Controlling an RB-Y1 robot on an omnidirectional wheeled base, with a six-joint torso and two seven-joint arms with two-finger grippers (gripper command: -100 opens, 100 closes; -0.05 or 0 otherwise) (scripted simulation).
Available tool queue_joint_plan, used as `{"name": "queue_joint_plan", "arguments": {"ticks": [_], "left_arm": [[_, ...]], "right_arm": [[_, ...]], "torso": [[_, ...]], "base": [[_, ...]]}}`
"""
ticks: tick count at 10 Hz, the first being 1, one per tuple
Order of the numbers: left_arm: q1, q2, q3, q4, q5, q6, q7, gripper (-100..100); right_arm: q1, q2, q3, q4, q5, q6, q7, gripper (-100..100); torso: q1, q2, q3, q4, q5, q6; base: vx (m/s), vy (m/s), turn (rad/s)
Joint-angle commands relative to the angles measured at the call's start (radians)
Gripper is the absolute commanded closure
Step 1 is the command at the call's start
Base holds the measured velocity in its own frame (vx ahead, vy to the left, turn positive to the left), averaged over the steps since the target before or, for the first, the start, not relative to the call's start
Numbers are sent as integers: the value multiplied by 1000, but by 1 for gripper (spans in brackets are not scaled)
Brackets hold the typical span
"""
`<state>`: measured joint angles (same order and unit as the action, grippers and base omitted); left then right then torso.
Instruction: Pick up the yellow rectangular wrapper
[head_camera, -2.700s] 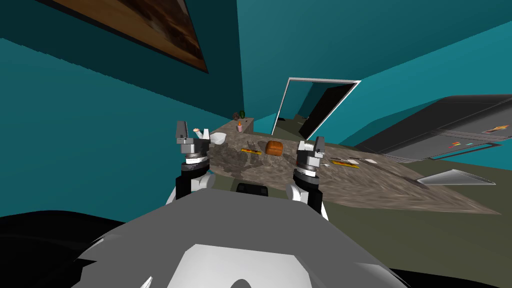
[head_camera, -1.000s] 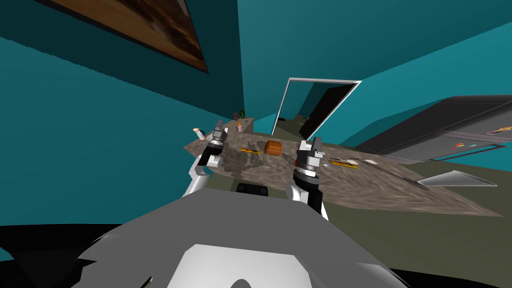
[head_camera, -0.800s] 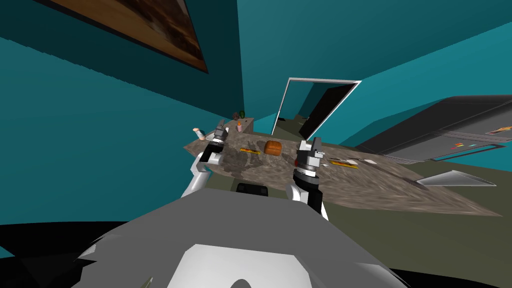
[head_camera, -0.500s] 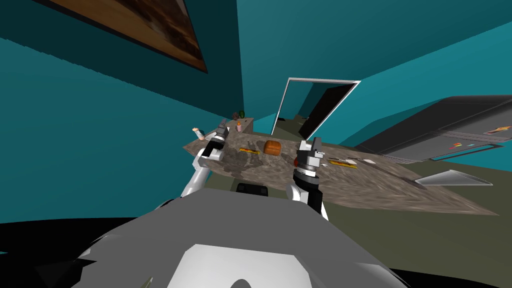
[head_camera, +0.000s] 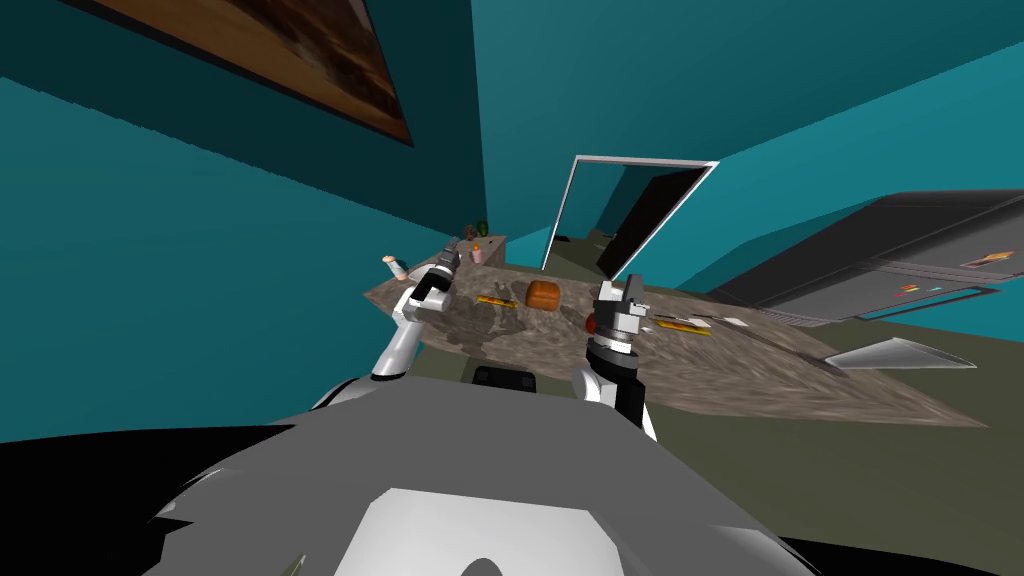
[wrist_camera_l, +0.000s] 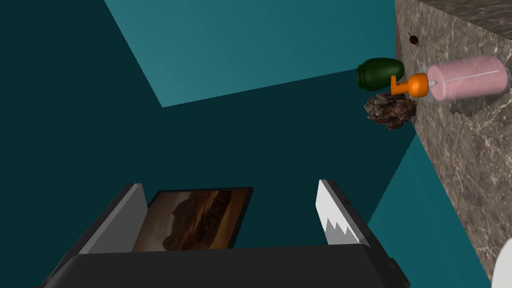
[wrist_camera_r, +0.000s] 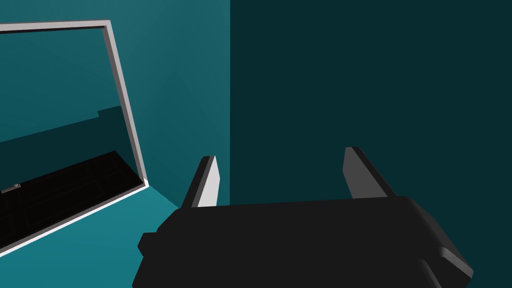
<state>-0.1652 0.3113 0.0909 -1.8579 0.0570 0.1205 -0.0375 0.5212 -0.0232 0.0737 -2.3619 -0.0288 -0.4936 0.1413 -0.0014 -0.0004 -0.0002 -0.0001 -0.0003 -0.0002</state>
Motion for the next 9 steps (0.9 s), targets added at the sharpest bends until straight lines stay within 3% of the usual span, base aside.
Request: {"name": "queue_joint_plan", "arguments": {"ticks": [1,4,6,9], "left_arm": [[-35,0,1,40,-3,41,-6,-100],[-125,29,13,132,-1,132,-18,-100],[-147,29,13,163,-1,168,-18,-100],[-244,57,26,267,3,259,-31,-100]], "right_arm": [[0,0,0,0,0,0,0,0],[0,0,0,0,0,0,0,0],[0,0,0,0,0,0,0,0],[0,0,0,0,0,0,0,0]], "torso": [[0,0,0,0,0,0],[-1,0,0,0,0,0],[-1,0,0,0,0,0],[-1,0,0,0,0,0]], "base": [[0,-24,-10],[1,-36,-18],[-1,-23,-5],[1,-38,-26]]}}
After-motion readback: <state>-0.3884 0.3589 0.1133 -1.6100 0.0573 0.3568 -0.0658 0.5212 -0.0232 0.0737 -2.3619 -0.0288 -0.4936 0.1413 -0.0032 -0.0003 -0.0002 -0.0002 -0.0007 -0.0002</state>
